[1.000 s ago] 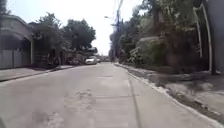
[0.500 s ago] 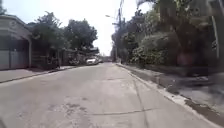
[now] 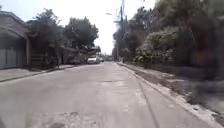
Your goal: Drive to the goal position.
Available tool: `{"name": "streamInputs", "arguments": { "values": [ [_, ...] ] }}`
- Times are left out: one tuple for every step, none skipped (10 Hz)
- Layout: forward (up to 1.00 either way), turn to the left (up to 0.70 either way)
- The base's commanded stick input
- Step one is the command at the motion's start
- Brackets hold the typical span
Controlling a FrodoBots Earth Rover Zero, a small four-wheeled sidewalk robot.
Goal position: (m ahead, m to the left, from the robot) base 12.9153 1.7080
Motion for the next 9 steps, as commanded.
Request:
{"name": "streamInputs", "arguments": {
  "values": [
    [1.00, 0.00],
    [1.00, 0.00],
    [1.00, 0.00],
    [1.00, 0.00],
    [1.00, 0.00],
    [1.00, 0.00],
    [1.00, 0.00],
    [1.00, 0.00],
    [1.00, 0.00]
  ]
}}
